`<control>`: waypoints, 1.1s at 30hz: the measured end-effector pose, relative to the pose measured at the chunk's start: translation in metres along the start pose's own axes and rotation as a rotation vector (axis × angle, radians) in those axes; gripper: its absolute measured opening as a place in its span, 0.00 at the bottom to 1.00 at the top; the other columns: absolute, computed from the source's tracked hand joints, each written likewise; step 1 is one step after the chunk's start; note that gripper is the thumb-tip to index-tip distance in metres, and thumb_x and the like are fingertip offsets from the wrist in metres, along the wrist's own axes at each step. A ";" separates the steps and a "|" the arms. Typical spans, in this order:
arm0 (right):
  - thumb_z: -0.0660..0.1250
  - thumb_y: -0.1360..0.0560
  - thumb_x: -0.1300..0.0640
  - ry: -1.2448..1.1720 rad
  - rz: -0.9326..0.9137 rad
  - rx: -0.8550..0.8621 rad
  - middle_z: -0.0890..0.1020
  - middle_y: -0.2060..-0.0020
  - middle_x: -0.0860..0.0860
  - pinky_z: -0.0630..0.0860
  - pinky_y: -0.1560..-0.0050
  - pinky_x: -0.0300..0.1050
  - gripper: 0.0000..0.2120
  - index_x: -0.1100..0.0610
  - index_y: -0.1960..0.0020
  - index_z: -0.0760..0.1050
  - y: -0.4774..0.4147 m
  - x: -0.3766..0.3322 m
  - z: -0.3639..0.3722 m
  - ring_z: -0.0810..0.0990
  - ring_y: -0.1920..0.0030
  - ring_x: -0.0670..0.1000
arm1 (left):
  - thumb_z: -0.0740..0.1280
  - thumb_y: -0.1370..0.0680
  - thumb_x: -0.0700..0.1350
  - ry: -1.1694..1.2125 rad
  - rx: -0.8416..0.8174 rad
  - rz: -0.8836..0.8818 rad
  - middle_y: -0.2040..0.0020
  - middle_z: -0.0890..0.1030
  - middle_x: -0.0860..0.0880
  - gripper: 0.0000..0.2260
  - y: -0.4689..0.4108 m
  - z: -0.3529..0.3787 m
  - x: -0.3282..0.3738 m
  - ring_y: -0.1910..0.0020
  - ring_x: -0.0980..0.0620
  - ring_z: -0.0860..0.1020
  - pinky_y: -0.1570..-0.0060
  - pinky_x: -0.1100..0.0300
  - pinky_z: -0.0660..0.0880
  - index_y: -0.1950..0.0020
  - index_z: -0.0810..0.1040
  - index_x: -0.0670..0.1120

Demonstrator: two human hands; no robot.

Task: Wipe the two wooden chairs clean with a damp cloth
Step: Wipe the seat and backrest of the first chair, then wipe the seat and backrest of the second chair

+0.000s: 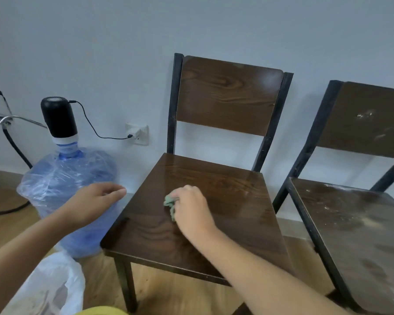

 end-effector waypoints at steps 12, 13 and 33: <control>0.65 0.22 0.65 0.121 0.428 0.290 0.84 0.46 0.55 0.81 0.42 0.48 0.12 0.55 0.44 0.84 0.007 0.149 -0.096 0.83 0.50 0.53 | 0.69 0.21 0.55 -0.043 0.011 0.218 0.37 0.77 0.54 0.17 0.014 0.026 0.032 0.37 0.54 0.75 0.42 0.60 0.71 0.32 0.79 0.56; 0.66 0.22 0.64 0.108 0.378 0.264 0.83 0.46 0.53 0.81 0.41 0.47 0.12 0.54 0.43 0.84 0.013 0.131 -0.082 0.82 0.49 0.51 | 0.69 0.21 0.55 -0.042 0.007 0.224 0.37 0.77 0.54 0.17 0.015 0.025 0.033 0.38 0.55 0.75 0.43 0.60 0.71 0.32 0.79 0.56; 0.66 0.22 0.66 0.291 0.232 0.122 0.77 0.54 0.48 0.76 0.50 0.38 0.12 0.56 0.46 0.84 0.071 0.168 -0.136 0.75 0.53 0.49 | 0.70 0.21 0.47 -0.185 -0.097 0.477 0.45 0.81 0.61 0.09 0.001 0.095 0.149 0.42 0.56 0.76 0.42 0.57 0.71 0.43 0.83 0.58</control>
Point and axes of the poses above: each hand's wrist, its own y-axis away from the middle knuckle, its own z-axis out of the palm, x = y × z, the point moved 6 cm from there along -y, towards the middle knuckle
